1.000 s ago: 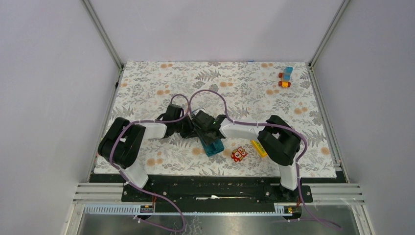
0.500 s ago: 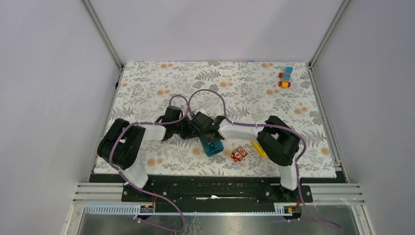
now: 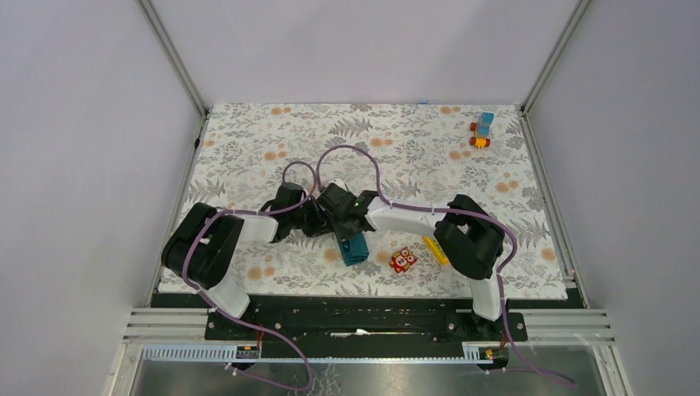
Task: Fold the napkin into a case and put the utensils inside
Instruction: Smooth out the smaller rectangle-folded napkin at the center of the board.
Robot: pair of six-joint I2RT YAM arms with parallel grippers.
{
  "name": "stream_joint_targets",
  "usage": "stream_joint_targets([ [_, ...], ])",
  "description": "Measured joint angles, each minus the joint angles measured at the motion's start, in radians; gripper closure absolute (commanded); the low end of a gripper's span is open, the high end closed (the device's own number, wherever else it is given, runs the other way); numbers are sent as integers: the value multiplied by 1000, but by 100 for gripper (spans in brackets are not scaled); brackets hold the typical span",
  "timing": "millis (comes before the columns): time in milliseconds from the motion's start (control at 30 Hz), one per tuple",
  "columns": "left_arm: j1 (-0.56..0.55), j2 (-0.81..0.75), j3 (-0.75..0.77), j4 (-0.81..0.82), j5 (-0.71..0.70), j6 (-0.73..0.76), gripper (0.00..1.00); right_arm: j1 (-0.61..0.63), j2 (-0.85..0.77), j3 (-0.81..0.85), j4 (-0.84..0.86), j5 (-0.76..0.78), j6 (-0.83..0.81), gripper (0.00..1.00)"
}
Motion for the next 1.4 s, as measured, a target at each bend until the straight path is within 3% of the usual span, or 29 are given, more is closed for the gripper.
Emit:
stream_joint_targets([
  [100, 0, -11, -6, -7, -4, 0, 89, 0, 13, 2, 5, -19, 25, 100],
  [333, -3, -83, -26, -79, -8, 14, 63, -10, 25, -22, 31, -63, 60, 100],
  [467, -3, -166, -58, -145, -6, 25, 61, -27, 22, -31, 46, -89, 67, 100],
  [633, -6, -217, -118, -166, 16, 18, 71, -44, 19, -37, 64, -111, 69, 100],
  [867, -27, -166, -148, -87, 60, -26, 87, -51, 13, -47, 73, -139, 69, 100],
  [1267, -70, -118, -149, -2, 54, -68, 96, -51, -16, -99, 127, -223, 99, 100],
  [1400, -79, -118, -150, 1, 46, -76, 98, -61, -23, -126, 164, -243, 125, 89],
])
